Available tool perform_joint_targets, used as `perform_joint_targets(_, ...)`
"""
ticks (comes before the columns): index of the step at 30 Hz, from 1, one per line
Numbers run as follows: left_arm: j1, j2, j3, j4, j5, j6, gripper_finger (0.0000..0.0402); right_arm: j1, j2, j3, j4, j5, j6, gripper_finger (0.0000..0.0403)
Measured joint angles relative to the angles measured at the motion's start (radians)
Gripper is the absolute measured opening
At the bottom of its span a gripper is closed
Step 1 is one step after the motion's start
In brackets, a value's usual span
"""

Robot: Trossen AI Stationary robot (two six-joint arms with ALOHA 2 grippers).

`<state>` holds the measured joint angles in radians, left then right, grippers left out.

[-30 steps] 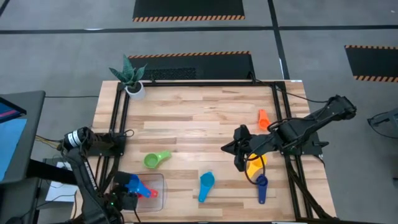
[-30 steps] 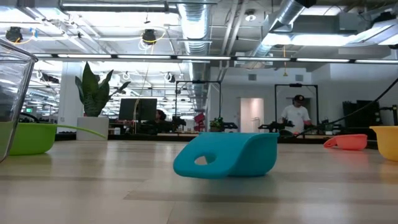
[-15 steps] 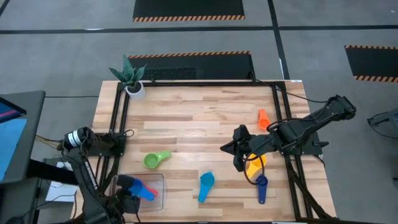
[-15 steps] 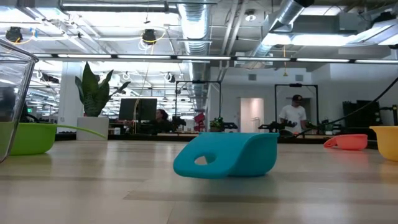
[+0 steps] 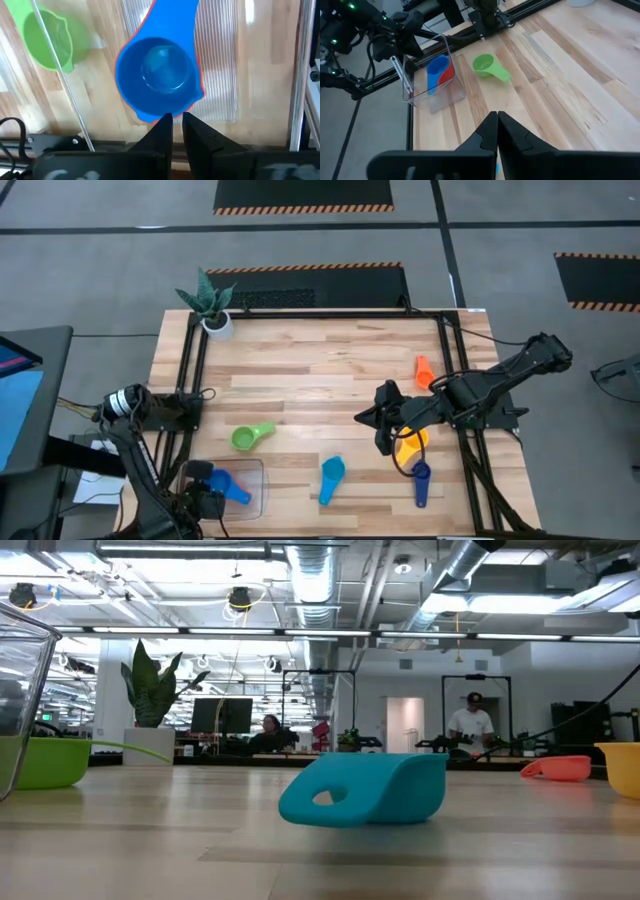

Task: Nest measuring cups in basket
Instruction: Stack the yellow measuring cup on top of the blue measuring cup in the transparent bin

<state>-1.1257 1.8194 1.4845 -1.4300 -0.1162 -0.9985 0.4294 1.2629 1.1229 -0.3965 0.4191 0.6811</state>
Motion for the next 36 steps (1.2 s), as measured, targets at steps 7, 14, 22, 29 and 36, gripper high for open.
perform_joint_targets(7, 0.019, 0.000, 0.034, -0.030, 0.045, -0.043, 0.0033, 0.000, 0.000, 0.000, -0.003, 0.001, 0.000, 0.0028)
perform_joint_targets(14, 0.059, -0.042, 0.184, -0.090, -0.290, -0.034, 0.0033, 0.000, 0.007, 0.000, 0.016, 0.032, -0.009, 0.0028)
perform_joint_targets(22, 0.150, -0.094, 0.221, -0.142, -0.697, -0.010, 0.0033, -0.035, 0.014, 0.001, -0.297, 0.012, 0.140, 0.0019)
perform_joint_targets(29, 0.264, -0.085, 0.221, -0.141, -0.729, 0.129, 0.0033, 0.024, 0.031, 0.000, -0.893, -0.188, 0.676, 0.0022)
perform_joint_targets(36, 0.368, -0.085, 0.221, -0.122, -0.730, 0.142, 0.0033, 0.187, 0.106, 0.000, -1.069, -0.196, 1.015, 0.0019)
